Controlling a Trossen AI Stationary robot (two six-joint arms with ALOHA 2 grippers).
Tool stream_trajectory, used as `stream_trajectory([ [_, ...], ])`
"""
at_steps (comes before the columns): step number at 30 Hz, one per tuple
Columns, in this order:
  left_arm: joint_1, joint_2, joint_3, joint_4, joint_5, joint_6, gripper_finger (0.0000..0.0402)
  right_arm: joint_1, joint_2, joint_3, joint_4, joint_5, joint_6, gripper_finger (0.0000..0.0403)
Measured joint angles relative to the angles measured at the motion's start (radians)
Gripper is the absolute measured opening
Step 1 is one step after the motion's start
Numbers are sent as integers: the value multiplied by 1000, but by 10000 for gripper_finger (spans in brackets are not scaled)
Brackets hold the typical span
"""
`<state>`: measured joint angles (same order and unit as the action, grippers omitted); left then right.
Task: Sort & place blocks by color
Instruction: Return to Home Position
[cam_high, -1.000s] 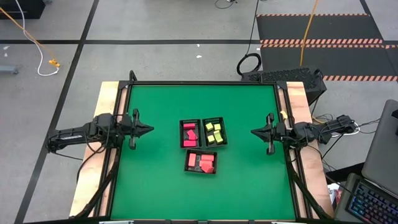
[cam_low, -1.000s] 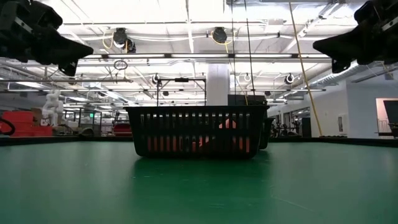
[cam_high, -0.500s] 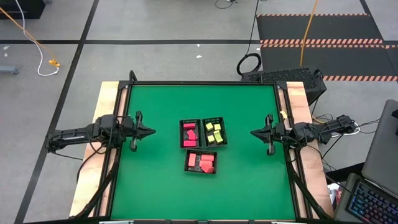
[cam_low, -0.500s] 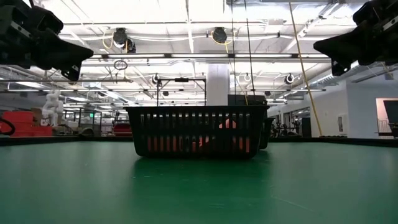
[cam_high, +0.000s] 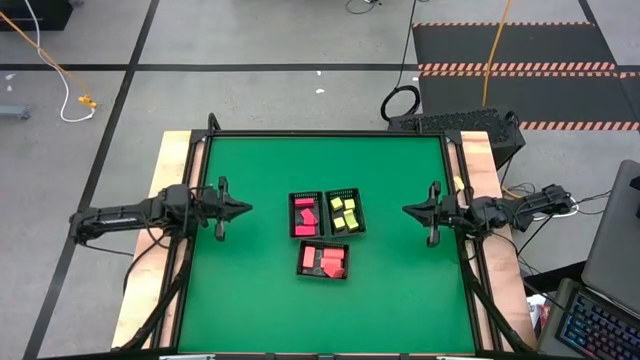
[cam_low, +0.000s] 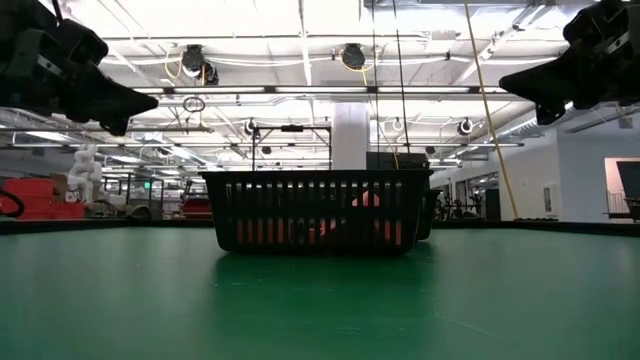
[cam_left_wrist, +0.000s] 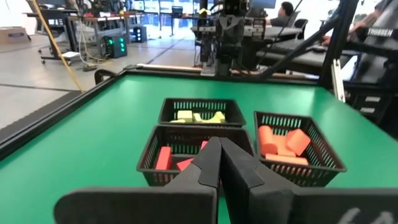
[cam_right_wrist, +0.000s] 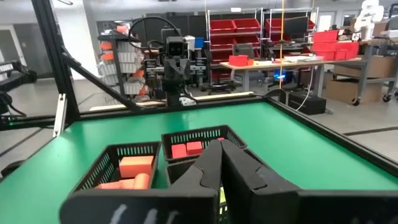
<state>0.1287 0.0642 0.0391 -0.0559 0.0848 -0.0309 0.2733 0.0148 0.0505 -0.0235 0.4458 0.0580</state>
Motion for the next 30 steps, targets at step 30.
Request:
stream_trajectory([
  [30,1,29,0,8,-8,47,17,-31,17,0,-5,26,-68,0],
])
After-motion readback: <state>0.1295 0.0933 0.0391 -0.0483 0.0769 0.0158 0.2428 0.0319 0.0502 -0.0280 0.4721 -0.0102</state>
